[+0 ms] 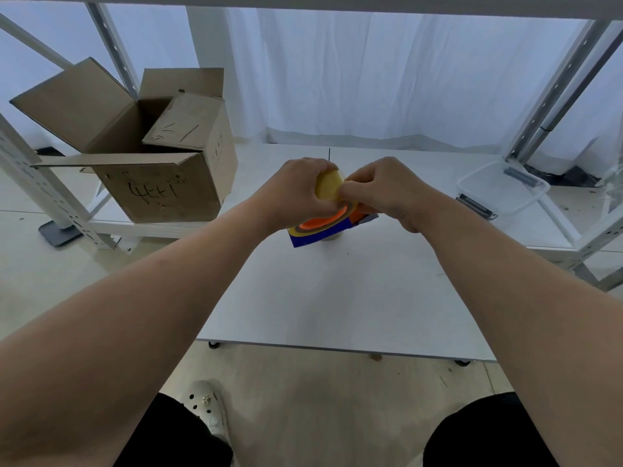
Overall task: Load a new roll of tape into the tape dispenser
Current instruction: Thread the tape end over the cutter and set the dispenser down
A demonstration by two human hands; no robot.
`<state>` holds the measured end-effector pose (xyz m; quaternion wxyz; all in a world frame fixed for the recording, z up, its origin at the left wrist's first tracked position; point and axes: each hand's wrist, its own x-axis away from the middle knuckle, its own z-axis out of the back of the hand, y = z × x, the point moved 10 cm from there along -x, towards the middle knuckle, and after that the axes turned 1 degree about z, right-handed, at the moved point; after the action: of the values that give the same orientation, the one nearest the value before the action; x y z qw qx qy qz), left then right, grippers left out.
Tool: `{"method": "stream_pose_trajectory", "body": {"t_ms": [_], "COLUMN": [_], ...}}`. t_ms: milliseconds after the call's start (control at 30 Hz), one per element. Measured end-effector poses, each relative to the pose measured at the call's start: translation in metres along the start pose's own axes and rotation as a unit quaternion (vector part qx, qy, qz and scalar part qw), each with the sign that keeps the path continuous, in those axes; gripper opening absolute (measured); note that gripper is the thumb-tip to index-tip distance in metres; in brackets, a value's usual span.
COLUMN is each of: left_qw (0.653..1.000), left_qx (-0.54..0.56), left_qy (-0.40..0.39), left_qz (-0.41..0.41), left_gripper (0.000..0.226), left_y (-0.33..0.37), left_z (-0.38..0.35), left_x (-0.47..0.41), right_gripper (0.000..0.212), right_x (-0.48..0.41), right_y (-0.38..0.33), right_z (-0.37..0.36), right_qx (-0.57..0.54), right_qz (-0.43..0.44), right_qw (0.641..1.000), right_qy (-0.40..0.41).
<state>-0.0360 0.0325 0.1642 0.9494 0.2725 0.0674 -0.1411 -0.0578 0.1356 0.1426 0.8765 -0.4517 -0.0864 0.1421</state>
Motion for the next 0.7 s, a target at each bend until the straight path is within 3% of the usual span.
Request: {"method": "stream_pose_trajectory", "body": {"t_ms": [200, 300, 433, 700], "left_qw": [1.000, 1.000, 0.999, 1.000], "left_qx": [-0.004, 0.002, 0.004, -0.017], "left_qy": [-0.025, -0.025, -0.030, -0.023], "left_qz": [0.002, 0.009, 0.012, 0.004], "left_gripper": [0.059, 0.061, 0.061, 0.060], "left_y": [-0.0033, -0.0057, -0.0086, -0.0084], "left_z": [-0.0051, -0.0041, -0.0053, -0.0039], "left_x": [0.0021, 0.0009, -0.0004, 0.0013], "right_gripper": [0.027, 0.022, 0.019, 0.019], "right_x": [0.0001, 0.0008, 0.0023, 0.0033], "right_y": [0.0021, 0.0000, 0.0050, 0.0002], "right_z": [-0.0017, 0.0042, 0.0045, 0.0004], "right_qx": [0.030, 0.069, 0.001, 0.009], "right_qz": [0.026, 0.050, 0.033, 0.039], "right_qw": [0.999, 0.996, 0.999, 0.999], "right_qy": [-0.011, 0.022, 0.008, 0.002]}}
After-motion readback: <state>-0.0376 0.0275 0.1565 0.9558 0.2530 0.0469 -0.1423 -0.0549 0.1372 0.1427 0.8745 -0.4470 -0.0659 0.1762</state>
